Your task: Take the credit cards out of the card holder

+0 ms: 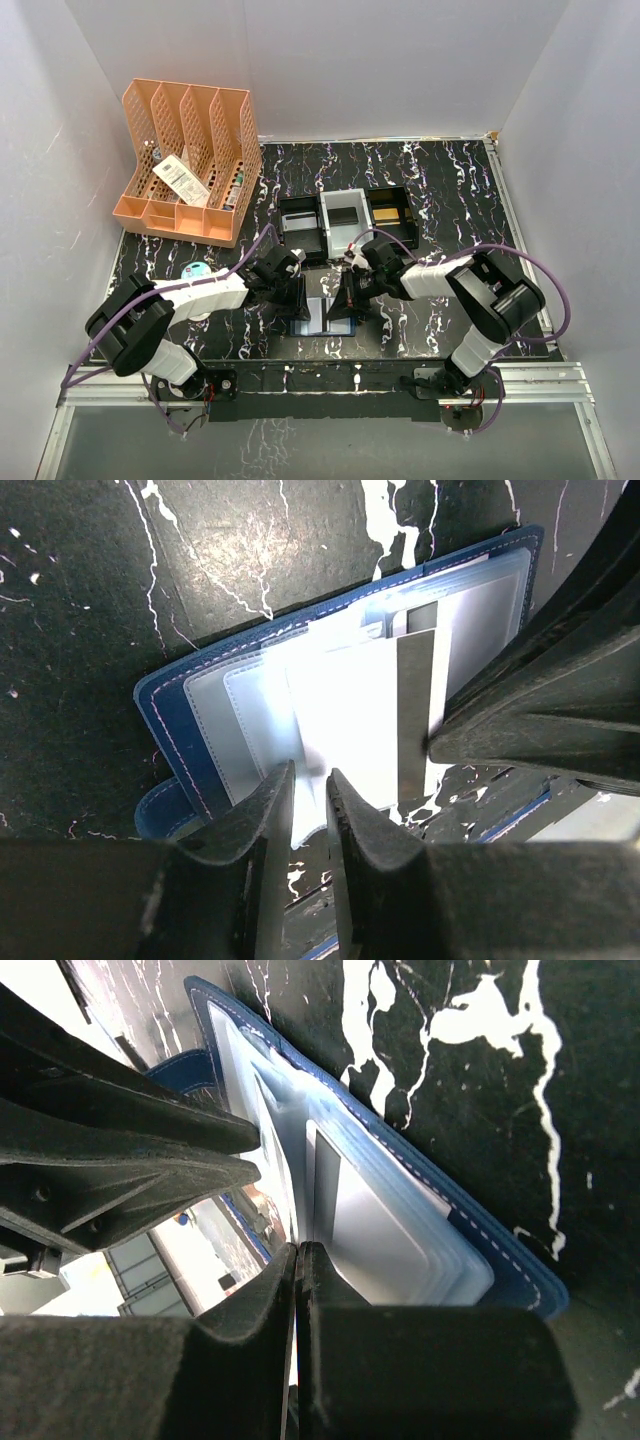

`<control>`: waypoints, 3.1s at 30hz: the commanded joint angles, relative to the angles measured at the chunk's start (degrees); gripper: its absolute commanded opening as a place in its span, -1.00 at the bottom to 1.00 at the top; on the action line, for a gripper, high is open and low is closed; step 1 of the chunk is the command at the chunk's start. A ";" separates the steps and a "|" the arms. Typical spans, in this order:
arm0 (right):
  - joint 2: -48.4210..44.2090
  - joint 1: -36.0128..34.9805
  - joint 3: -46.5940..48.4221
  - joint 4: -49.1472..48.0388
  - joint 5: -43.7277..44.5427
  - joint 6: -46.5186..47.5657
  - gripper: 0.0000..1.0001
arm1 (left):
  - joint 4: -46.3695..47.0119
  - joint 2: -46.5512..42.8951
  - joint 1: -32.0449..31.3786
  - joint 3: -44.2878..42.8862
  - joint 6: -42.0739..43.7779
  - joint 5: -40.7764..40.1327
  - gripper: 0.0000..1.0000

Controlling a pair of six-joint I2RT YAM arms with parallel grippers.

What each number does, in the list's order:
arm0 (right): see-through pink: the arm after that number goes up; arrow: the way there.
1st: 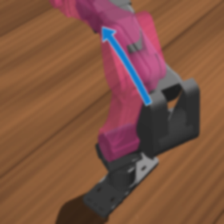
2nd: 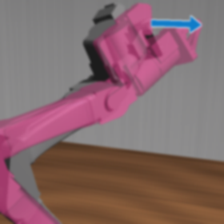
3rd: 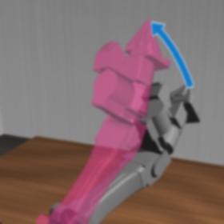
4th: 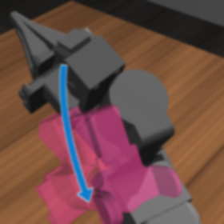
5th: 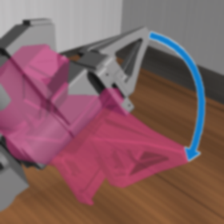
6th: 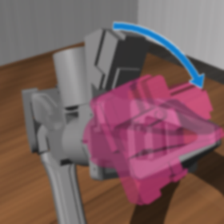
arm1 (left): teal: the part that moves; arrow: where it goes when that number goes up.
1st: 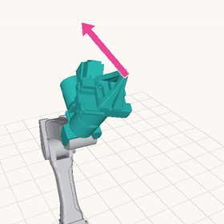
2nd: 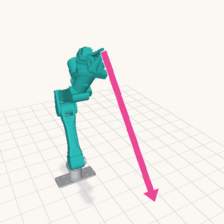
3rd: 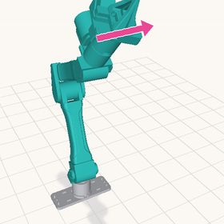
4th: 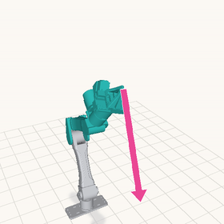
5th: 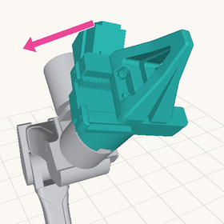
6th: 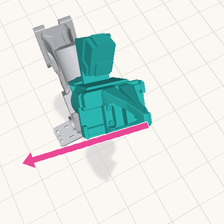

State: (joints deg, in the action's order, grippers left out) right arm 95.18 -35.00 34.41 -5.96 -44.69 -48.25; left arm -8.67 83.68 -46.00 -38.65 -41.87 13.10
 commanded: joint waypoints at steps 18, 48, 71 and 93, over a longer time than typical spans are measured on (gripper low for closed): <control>-3.73 -0.82 -1.65 -10.44 5.29 -9.72 -0.56 | -4.72 0.97 -0.58 -1.11 1.97 -2.12 -0.64; -4.61 -6.16 -1.36 -7.49 13.80 -10.97 -0.87 | -3.99 -0.86 -0.55 -0.55 0.40 -2.91 -0.67; -21.26 1.00 1.85 14.54 17.61 3.48 -1.00 | -9.77 -9.18 -0.54 -5.86 1.66 -7.00 -0.31; -45.75 1.00 -0.50 12.06 41.29 12.84 -1.00 | -1.60 -1.24 -1.19 0.01 -1.29 -1.24 -0.30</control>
State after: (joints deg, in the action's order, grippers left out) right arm 51.55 -34.04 33.95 10.83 -5.69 -40.32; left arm -4.36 84.07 -47.03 -38.94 -44.56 17.15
